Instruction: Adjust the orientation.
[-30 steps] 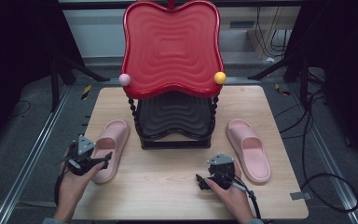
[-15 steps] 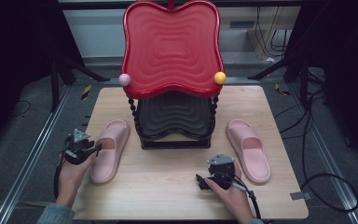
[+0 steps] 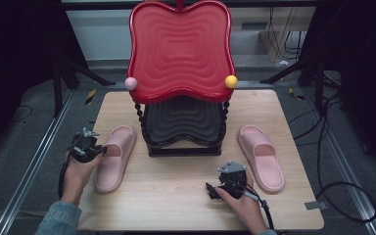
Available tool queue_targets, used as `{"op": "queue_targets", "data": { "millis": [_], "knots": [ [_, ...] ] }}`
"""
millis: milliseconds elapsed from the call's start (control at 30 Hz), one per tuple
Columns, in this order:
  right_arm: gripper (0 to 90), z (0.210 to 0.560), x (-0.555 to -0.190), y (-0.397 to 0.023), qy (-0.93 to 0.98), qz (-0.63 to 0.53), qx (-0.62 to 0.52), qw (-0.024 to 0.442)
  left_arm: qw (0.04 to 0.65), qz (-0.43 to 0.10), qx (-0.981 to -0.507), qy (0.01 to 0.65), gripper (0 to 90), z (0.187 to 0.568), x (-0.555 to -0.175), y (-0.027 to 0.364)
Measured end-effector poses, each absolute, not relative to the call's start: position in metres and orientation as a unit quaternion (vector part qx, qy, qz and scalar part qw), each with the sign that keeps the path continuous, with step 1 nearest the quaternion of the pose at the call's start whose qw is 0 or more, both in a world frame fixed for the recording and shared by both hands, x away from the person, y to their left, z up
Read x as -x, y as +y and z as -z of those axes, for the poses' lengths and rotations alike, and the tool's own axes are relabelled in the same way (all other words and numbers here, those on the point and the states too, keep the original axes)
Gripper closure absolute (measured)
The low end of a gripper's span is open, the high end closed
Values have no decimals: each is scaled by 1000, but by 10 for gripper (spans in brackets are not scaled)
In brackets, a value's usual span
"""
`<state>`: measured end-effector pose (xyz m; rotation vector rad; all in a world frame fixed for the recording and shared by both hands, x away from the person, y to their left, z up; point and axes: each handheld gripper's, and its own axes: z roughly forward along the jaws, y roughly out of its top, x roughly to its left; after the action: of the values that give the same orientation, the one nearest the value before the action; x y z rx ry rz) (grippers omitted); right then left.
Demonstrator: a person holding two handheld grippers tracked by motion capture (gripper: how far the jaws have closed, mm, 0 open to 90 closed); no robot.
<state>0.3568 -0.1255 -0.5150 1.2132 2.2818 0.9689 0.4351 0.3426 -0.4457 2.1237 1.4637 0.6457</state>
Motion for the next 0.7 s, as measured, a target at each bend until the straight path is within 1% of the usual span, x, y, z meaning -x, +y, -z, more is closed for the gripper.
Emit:
{"op": "queue_targets", "data": {
  "millis": [133,233,333,367,400,433,533,567,633,700],
  "knots": [
    [8,515,-357,-126,813,-346,-429,188,238,-241,-779,529,772,443,-429,345],
    [8,515,-357,-126,813,-346,-429,188,245,-242,-781,520,785,440,-416,349],
    [9,515,-357,-126,813,-346,-429,188,252,-245,-788,505,791,437,-395,355],
    [9,515,-357,-126,813,-346,-429,188,252,-245,-788,505,793,437,-395,355],
    [8,515,-357,-126,813,-346,-429,188,259,-251,-791,495,792,433,-378,358],
    [8,515,-357,-126,813,-346,-429,188,259,-251,-791,495,793,433,-378,358],
    [8,515,-357,-126,813,-346,-429,188,271,-255,-804,464,798,425,-344,358],
    [8,515,-357,-126,813,-346,-429,188,271,-255,-804,464,800,425,-344,358],
    [8,515,-357,-126,813,-347,-429,188,276,-253,-818,438,803,422,-327,348],
    [8,515,-357,-126,813,-347,-429,188,278,-251,-822,429,804,422,-325,344]
  ]
}}
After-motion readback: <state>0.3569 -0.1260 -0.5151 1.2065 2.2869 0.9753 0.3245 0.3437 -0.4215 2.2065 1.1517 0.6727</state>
